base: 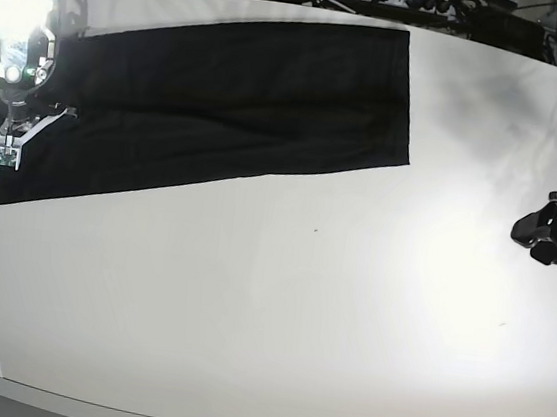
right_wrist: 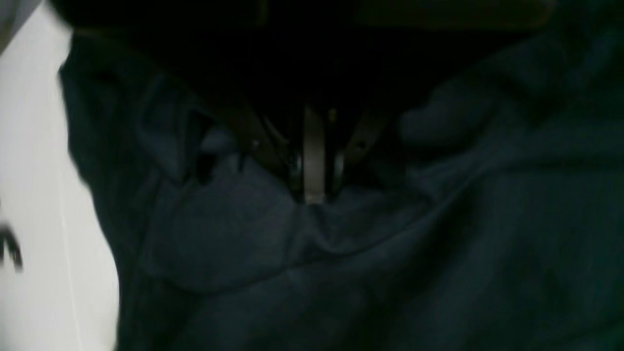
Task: Fold the T-shirt properly
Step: 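Grasp the strip's end with the left gripper and fold it inward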
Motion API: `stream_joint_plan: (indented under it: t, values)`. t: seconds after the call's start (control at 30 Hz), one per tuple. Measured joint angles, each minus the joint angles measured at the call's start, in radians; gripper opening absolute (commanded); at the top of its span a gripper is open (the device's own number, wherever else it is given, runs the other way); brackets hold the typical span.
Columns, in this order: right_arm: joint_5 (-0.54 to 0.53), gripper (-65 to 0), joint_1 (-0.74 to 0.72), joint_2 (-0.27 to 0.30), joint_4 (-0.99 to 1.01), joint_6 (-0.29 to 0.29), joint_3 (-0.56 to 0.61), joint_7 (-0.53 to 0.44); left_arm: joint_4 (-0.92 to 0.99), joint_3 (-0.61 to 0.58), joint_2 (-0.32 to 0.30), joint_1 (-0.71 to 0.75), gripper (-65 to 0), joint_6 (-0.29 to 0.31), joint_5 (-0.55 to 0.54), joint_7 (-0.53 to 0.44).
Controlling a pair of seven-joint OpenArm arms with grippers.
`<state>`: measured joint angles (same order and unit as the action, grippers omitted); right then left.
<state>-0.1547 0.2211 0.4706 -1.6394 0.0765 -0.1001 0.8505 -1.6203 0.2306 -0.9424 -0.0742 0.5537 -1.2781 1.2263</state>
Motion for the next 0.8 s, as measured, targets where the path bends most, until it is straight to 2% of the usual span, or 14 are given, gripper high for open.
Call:
stream_joint_plan:
  t: [0.07,0.17,0.23,0.33,0.4,0.53,0.67,0.73,0.8]
  values:
    - [0.004,-65.0,-0.037,-0.05,0.002,0.019,-0.044,0.013,0.0,0.0,0.018,0.022,-31.8,0.0,0.001,0.0]
    - [-0.023,-65.0,-0.106,-0.09,0.002,0.022,-0.132,0.045,0.001,0.001,0.046,0.071,-31.8,0.0,0.003,0.002]
    - [-0.063,-63.8,-0.158,-0.095,-0.009,-0.011,-0.18,0.08,0.0,0.002,0.08,0.099,-31.8,-0.023,0.001,0.0]
    - [-0.143,-47.7,-0.234,-0.093,-0.07,-0.113,-0.265,0.146,0.002,0.006,0.13,0.158,-31.8,-0.028,-0.048,0.032]
    - [-0.229,-41.9,-0.245,-0.068,-0.105,-0.2,-0.307,0.15,0.003,0.024,0.172,0.203,-31.8,-0.018,-0.113,0.05]
    - [-0.39,-41.0,-0.204,0.024,-0.1,-0.273,-0.404,0.195,0.003,0.075,0.248,0.302,-31.8,-0.015,-0.151,0.056]
    - [-0.468,-41.0,-0.202,0.105,-0.102,-0.311,-0.512,0.19,-0.003,0.151,0.315,0.38,-31.8,-0.018,-0.165,0.037]
    - [-0.471,-41.0,-0.201,0.129,-0.103,-0.314,-0.554,0.192,-0.027,0.185,0.351,0.426,-31.8,-0.024,-0.163,0.022]
    - [-0.463,-41.0,-0.198,0.156,-0.102,-0.314,-0.576,0.2,-0.067,0.204,0.398,0.469,-31.8,-0.039,-0.117,-0.008]
